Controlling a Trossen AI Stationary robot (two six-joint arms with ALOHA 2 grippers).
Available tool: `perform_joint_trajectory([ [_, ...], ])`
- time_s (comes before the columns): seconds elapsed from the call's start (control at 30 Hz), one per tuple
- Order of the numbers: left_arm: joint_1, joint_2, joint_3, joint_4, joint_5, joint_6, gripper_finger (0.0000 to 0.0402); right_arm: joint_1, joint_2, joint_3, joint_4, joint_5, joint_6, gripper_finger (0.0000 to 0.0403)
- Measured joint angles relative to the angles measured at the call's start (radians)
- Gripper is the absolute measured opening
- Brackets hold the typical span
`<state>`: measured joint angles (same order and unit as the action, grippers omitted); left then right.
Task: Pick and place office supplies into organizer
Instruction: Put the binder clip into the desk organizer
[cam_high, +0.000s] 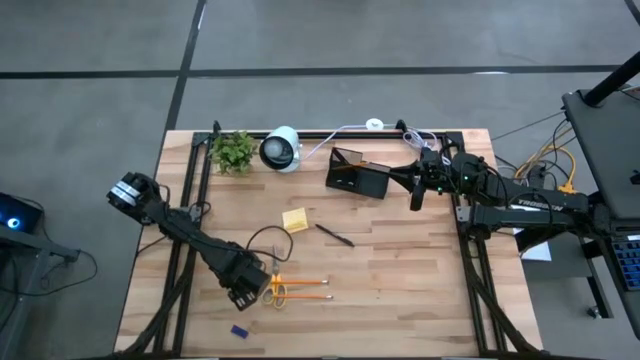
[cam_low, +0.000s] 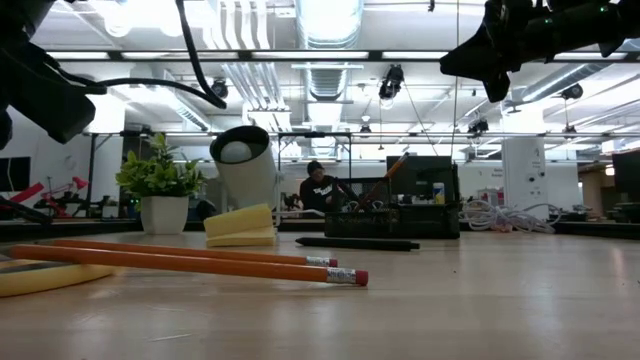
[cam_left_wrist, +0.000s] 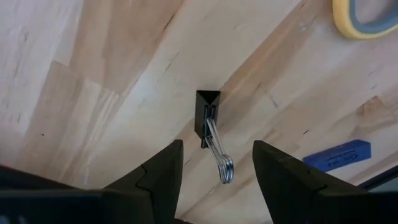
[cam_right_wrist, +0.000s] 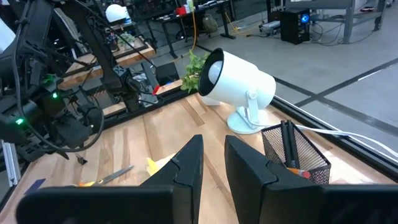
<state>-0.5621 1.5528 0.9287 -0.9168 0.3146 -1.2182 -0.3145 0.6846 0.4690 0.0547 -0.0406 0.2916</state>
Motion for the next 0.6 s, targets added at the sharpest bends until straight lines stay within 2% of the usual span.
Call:
perform_joint_trajectory([
  [0.6,-0.003,0.0,-0.048,0.035,-0.006,-0.005,0.0178,0.0,0.0,0.0,0.0,0.0,0.0,0.0057],
])
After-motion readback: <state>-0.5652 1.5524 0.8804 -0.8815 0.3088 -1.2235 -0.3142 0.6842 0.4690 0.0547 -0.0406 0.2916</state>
